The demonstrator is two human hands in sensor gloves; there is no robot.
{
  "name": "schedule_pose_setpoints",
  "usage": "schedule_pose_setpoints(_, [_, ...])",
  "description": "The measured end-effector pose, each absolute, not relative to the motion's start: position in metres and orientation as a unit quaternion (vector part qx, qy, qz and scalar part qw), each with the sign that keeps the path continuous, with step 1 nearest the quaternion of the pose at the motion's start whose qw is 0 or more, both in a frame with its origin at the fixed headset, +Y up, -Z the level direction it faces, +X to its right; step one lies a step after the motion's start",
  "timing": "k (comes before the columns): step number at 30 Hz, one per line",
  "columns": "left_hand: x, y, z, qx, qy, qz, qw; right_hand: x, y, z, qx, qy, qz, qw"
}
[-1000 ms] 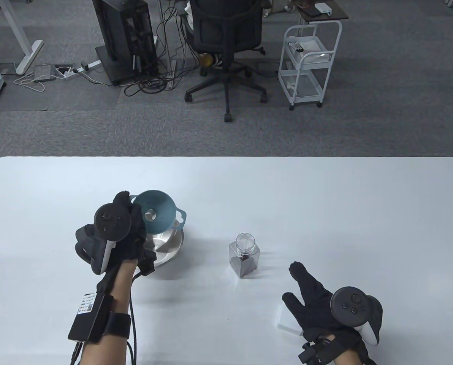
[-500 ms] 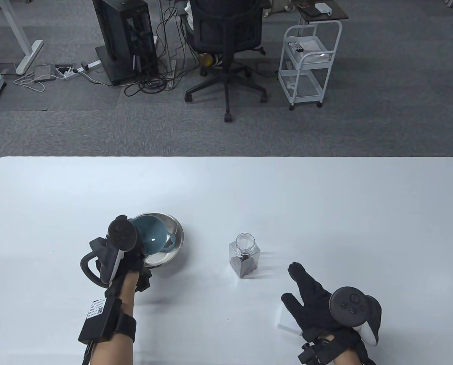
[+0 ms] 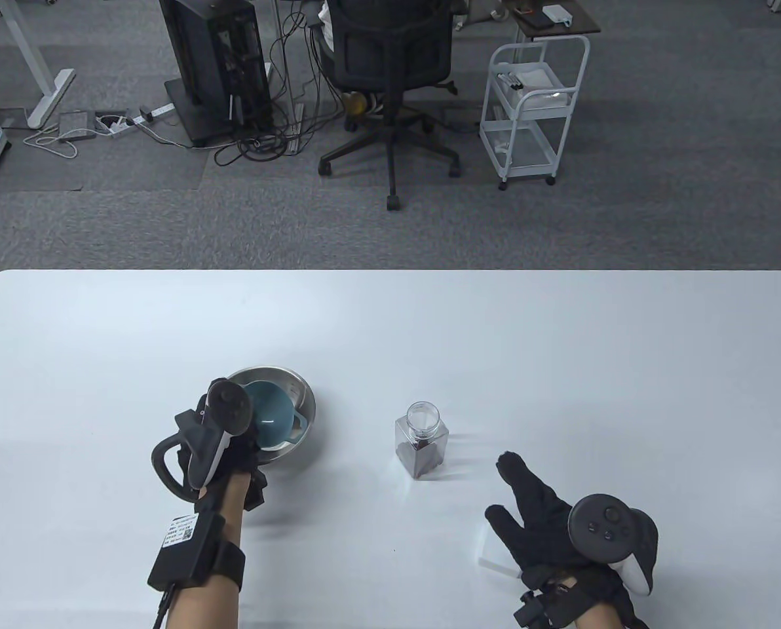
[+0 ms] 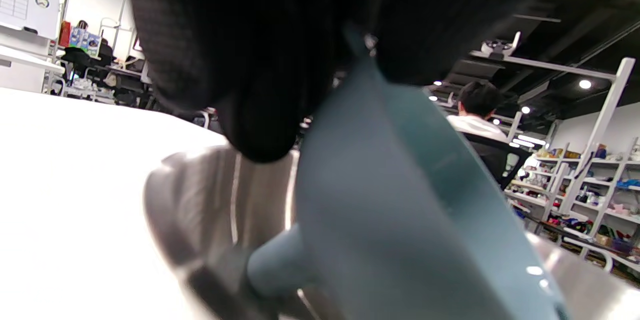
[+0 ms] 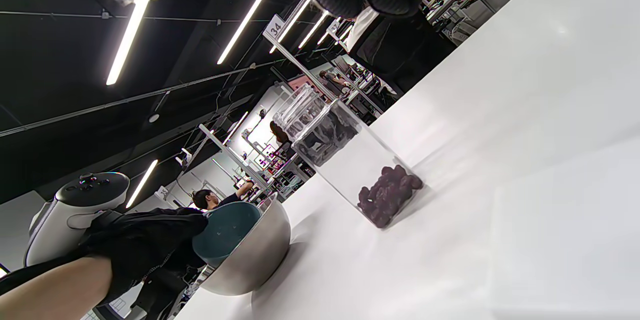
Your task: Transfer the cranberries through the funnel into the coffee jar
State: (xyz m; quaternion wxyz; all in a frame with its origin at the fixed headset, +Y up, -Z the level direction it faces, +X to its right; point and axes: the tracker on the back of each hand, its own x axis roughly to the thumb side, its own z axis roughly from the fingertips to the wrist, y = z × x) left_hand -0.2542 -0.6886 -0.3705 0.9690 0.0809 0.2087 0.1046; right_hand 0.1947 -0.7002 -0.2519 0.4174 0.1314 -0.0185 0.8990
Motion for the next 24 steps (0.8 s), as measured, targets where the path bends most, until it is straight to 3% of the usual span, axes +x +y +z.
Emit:
schedule_pose_setpoints(5, [-0.243, -0.676, -0.363, 0.089, 0.185, 0.147, 0.968, 0.195, -0.700, -0.252, 0.131, -0.019, 0.899, 0.417])
schedule_pose_setpoints(10, [-0.208, -0.658, -0.347, 0.140, 0.075, 0.199, 0.967, 0.195, -0.701, -0.252, 0.130, -0.018, 0.899, 0.417])
schedule_pose_setpoints(14, [-0.176, -0.661, -0.340, 0.150, -0.015, 0.251, 0.956, 0.195, -0.701, -0.252, 0.128, -0.018, 0.899, 0.418])
schedule_pose_setpoints(17, [-0.152, -0.676, -0.346, 0.084, -0.094, 0.310, 0.943, 0.195, -0.701, -0.252, 0.128, -0.019, 0.899, 0.418])
schedule_pose_setpoints(24, [-0.113, -0.713, -0.359, -0.036, -0.142, 0.381, 0.913, 0.196, -0.701, -0.253, 0.128, -0.019, 0.899, 0.419])
